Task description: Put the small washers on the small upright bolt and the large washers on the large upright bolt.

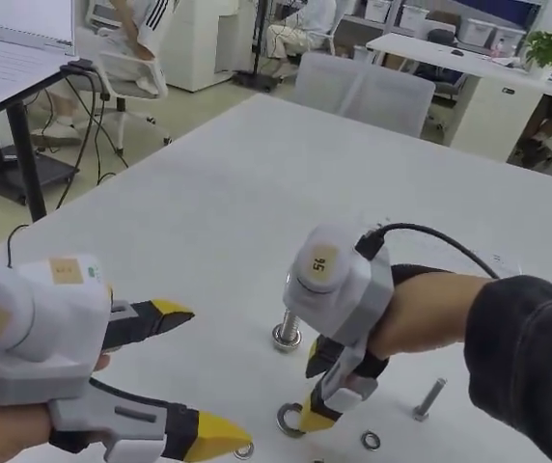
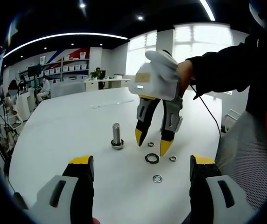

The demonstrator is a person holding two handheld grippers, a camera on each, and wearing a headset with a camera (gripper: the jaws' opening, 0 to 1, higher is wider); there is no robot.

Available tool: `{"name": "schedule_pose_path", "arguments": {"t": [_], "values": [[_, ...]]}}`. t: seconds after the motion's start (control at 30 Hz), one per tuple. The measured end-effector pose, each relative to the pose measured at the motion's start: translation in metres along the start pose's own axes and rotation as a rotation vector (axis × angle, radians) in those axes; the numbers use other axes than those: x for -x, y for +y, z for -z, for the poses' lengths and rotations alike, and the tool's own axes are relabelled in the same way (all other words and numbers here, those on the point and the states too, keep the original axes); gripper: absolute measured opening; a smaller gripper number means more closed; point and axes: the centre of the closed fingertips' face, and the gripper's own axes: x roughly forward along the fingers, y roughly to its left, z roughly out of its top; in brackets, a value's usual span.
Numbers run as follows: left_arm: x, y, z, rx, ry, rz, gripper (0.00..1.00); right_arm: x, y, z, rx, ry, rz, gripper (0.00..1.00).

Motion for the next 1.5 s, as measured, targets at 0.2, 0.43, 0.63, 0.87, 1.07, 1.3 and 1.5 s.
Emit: {"name": "schedule_pose_path", "arguments": {"t": [0.2,0.43,0.63,0.87,1.07,1.3,1.5], "values": [[0.002,-0.002,-0.002,-0.005,-0.002,-0.001,0.84,-0.005,0.008,-0.003,0.018,0.009,-0.008,0.39],[0.004,-0.003,-0.003,-0.008,-0.004,-0.004,0.84,-0.011,0.013,-0.004,0.033,0.015,-0.009,0.39],[0.005,-0.004,-0.003,-0.008,-0.006,-0.006,0.84,-0.014,0.013,-0.001,0.049,0.031,0.005,0.38],[0.005,-0.005,-0.003,-0.009,-0.004,-0.005,0.84,-0.015,0.011,-0.001,0.068,0.034,0.032,0.35],[0.005,-0.006,-0.002,-0.009,-0.004,-0.003,0.84,-0.015,0.011,-0.001,0.059,0.033,0.037,0.35],[0.005,-0.007,-0.003,-0.008,-0.006,-0.004,0.84,-0.014,0.012,-0.001,0.06,0.036,0.036,0.35],[0.005,-0.008,-0.003,-0.008,-0.007,-0.005,0.84,-0.014,0.012,0.0,0.054,0.03,0.038,0.3]]}}
